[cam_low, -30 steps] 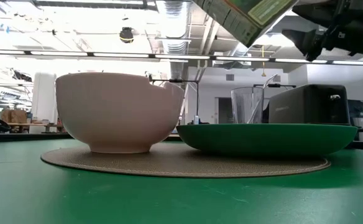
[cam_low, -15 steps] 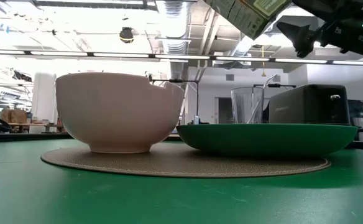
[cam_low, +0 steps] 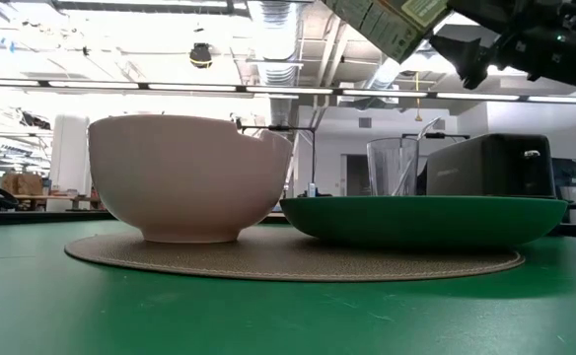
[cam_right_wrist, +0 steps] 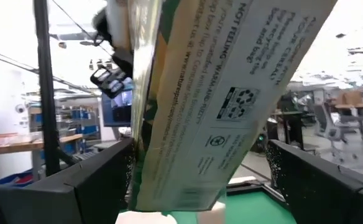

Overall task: Arrange a breakfast setting
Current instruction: Pour the cereal from the cereal box into the bowl

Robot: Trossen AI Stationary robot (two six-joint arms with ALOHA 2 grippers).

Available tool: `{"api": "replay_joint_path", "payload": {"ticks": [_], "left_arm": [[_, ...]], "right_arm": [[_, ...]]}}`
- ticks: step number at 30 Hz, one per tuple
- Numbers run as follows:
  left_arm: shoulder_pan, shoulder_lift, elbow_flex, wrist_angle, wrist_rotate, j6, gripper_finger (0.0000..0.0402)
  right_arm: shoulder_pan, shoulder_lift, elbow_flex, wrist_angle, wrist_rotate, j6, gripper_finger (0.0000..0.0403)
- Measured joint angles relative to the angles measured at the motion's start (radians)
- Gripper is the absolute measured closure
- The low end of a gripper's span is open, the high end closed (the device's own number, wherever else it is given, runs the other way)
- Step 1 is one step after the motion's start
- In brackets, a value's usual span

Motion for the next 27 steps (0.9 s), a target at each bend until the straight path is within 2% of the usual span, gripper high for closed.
{"api": "replay_joint_path", "payload": {"ticks": [6,15,27], "left_arm": [[-0.032,0.0,0.0,0.0,-0.043,0.024,0.0401],[-0.04,0.0,0.0,0.003,-0.01,0.036,0.0401],[-0.041,0.0,0.0,0.033,-0.015,0.03,0.0401]], "right_arm": [[-0.029,0.0,0.0,0.008,-0.004,0.027,0.0014],[-0.029,0.011,0.007,0.081,-0.109,0.042,0.0014],[-0.02,0.199,0.138,0.134,-0.224,0.023,0.0018]]}}
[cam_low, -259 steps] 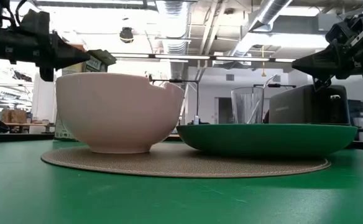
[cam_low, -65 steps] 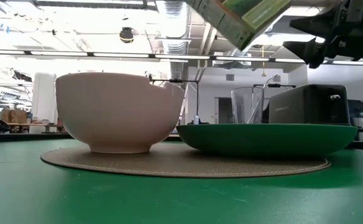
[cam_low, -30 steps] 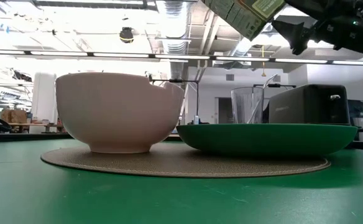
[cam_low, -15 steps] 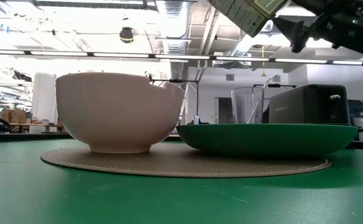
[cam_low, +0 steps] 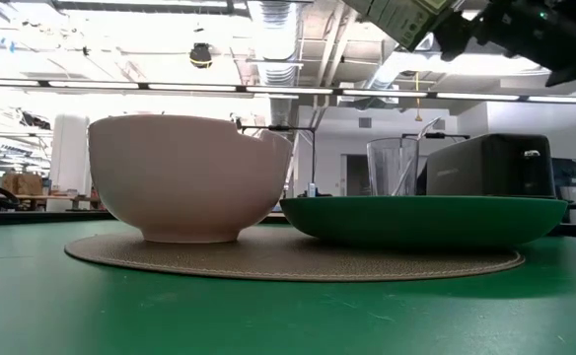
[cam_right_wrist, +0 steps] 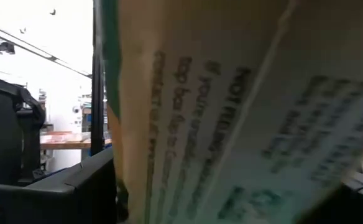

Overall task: Arrange a breakfast setting
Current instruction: Pour the cereal from the cereal box into the bowl

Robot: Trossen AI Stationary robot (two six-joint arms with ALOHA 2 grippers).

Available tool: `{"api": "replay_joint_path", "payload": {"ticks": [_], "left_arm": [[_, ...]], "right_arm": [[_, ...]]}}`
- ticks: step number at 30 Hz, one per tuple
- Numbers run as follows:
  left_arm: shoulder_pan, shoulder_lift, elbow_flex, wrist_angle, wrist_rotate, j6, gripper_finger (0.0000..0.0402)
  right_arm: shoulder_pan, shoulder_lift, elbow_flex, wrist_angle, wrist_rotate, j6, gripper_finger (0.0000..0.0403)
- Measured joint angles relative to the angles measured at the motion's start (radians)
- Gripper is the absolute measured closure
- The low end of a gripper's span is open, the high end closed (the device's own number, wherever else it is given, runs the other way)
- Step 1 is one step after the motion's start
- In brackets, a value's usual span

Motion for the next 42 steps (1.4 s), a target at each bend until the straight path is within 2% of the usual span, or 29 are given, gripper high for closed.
{"api": "replay_joint_path", "payload": {"ticks": [6,13,17,23,28,31,34,42], "left_arm": [[0.0,0.0,0.0,-0.001,-0.004,-0.012,0.0401],[0.0,0.0,0.001,-0.014,-0.013,-0.053,0.0401],[0.0,-0.001,0.001,-0.024,-0.02,-0.106,0.0396],[0.0,0.0,0.001,-0.05,-0.102,-0.207,0.0337],[0.0,-0.005,0.001,-0.115,-0.109,-0.275,0.0266],[0.0,-0.023,0.001,-0.153,-0.109,-0.336,0.0236],[0.0,-0.05,0.002,-0.177,-0.111,-0.383,0.0224],[-0.002,-0.113,0.002,-0.275,-0.143,-0.485,0.0222]], "right_arm": [[0.013,0.084,0.025,0.075,-0.003,-0.009,0.0048],[0.013,0.11,0.045,0.074,-0.007,-0.008,0.013],[0.005,0.102,0.046,0.052,-0.01,-0.005,0.016],[0.002,0.078,0.048,-0.003,-0.003,-0.01,0.0163],[0.002,0.041,0.048,-0.061,0.001,-0.027,0.0163],[0.002,-0.002,0.048,-0.132,0.001,-0.036,0.0166],[0.002,-0.05,0.047,-0.197,0.003,-0.04,0.0167],[0.01,-0.17,0.047,-0.353,0.003,-0.03,0.0167]]}}
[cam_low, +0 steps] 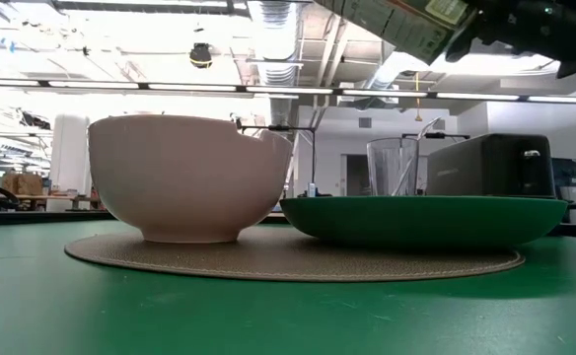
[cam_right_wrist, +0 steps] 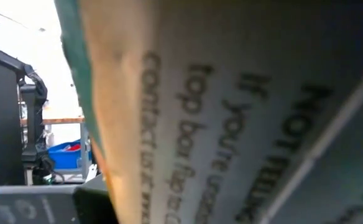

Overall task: Arrange a breakfast setting
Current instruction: Pour the cereal from the cereal box into the bowl

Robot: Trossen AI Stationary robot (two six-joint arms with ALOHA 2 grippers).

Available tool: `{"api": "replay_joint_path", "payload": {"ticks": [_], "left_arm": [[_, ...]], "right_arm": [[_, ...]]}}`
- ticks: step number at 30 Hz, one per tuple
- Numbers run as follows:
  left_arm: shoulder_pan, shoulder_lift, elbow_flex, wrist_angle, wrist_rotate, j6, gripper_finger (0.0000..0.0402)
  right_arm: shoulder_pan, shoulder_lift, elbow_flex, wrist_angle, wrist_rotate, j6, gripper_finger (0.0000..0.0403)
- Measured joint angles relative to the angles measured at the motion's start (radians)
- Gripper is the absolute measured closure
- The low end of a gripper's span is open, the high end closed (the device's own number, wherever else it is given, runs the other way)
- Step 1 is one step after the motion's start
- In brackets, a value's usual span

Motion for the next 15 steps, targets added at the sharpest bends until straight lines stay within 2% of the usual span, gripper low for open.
{"api": "replay_joint_path", "payload": {"ticks": [3,7,11,15], "left_arm": [[-0.006,-0.023,0.0,-0.043,-0.013,-0.051,0.0222],[-0.055,-0.059,-0.04,-0.07,-0.144,-0.11,0.0222],[-0.105,-0.121,-0.143,-0.053,-0.259,-0.186,0.0222],[-0.155,-0.212,-0.312,0.053,-0.302,-0.275,0.0222]], "right_arm": [[0.006,-0.049,0.0,-0.084,-0.001,0.003,0.0167],[0.029,-0.102,0.0,-0.19,-0.005,0.003,0.0167],[0.051,-0.145,0.0,-0.281,-0.008,0.003,0.0167],[0.073,-0.155,-0.001,-0.345,-0.006,0.015,0.0167]]}}
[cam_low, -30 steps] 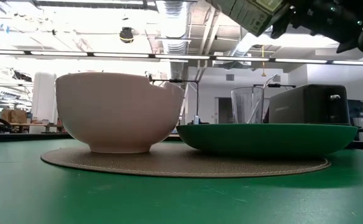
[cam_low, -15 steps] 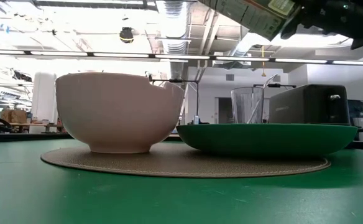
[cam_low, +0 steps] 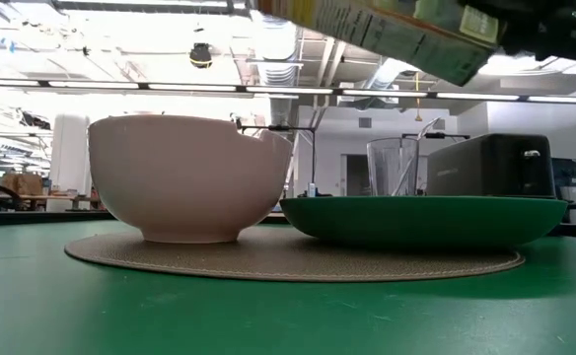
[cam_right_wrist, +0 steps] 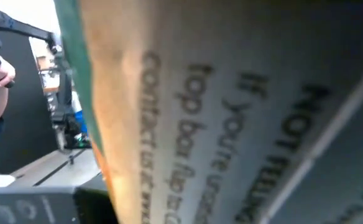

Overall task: Arrange a breakfast setting
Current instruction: Pour the cereal from the cereal box into the bowl

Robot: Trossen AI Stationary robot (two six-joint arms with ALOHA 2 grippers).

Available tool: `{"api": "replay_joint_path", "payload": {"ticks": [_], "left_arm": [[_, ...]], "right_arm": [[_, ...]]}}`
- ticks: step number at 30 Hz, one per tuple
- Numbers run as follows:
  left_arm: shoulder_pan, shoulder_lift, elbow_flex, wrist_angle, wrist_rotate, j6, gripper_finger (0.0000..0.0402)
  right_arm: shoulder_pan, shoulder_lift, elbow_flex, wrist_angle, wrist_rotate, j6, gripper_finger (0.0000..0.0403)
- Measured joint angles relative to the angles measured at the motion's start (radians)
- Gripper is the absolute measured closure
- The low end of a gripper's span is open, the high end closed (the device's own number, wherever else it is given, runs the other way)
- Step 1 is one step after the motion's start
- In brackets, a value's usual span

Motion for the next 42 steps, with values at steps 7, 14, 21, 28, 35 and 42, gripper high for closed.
{"api": "replay_joint_path", "payload": {"ticks": [7,14,21,28,35,42], "left_arm": [[-0.115,-0.156,-0.375,0.331,-0.116,-0.086,0.0222],[-0.18,-0.209,-0.611,0.656,-0.154,-0.082,0.0222],[-0.209,-0.224,-0.638,0.664,-0.253,-0.062,0.0222],[-0.222,-0.29,-0.646,0.652,-0.265,-0.062,0.0222],[-0.223,-0.347,-0.771,0.753,-0.263,-0.054,0.0221],[-0.223,-0.431,-0.902,0.9,-0.239,-0.037,0.0221]], "right_arm": [[0.034,0.023,-0.001,-0.056,0.0,0.007,0.0167],[0.065,0.069,-0.001,-0.08,0.007,0.007,0.0167],[0.101,0.147,-0.001,-0.075,0.006,0.007,0.0167],[0.112,0.225,-0.001,-0.054,0.015,0.007,0.0168],[0.108,0.264,0.0,-0.027,0.026,0.007,0.0168],[0.108,0.264,0.061,-0.077,0.028,0.005,0.0168]]}}
